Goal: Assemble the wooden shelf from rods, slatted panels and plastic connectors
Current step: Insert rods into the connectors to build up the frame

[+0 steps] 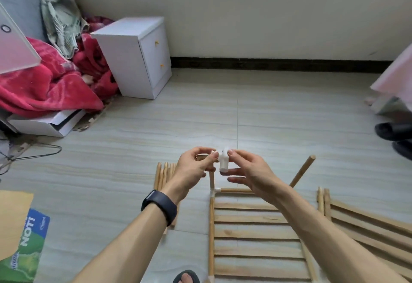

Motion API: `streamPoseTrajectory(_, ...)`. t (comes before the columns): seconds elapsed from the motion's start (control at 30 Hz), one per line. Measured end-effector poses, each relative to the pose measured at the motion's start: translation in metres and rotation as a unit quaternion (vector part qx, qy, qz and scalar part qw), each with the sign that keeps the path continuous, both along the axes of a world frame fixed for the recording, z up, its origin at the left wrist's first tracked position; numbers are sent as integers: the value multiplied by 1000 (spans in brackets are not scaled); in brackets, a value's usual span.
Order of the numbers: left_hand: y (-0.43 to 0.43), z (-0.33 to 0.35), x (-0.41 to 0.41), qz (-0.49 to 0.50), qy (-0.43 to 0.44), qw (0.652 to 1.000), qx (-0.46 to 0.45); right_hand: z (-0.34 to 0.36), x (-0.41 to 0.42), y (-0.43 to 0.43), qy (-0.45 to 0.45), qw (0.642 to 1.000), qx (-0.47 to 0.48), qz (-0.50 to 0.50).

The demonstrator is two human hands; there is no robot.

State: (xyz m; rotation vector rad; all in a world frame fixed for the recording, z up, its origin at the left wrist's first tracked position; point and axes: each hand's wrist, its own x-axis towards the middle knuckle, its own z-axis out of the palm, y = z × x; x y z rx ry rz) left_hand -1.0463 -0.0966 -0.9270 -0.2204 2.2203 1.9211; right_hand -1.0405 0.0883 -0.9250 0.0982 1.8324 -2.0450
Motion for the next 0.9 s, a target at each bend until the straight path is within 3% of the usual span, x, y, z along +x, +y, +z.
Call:
streamPoseTrajectory(0.07,4,3,-5,-11,-3,1000,-10,0,-3,2,-17,999,-16,-22)
streamPoseTrajectory(0.2,2,19,-27,-50,-9,996,-67,1,-17,8,-131,979,-146,-49)
streamPoseTrajectory(0.33,-7,34,-54,-39,-35,997,-65,5,-36,1,-124,974,-189,-36)
streamPoseTrajectory(0.43,-4,23,-63,-3,-64,998,18,5,-52,-7,-72,986,-149,-32)
streamPoseTrajectory(0.5,-4,12,-66,8,-74,996,54,2,-62,-9,-28,996,-74,-35)
streamPoseTrajectory(0.67,-17,-6,-73,-3,-99,994,51,-16,-72,-5,120,985,124,-31)
streamPoseTrajectory(0.9,-20,-27,-72,0,-130,991,40,-39,-78,-9,79,991,103,-25)
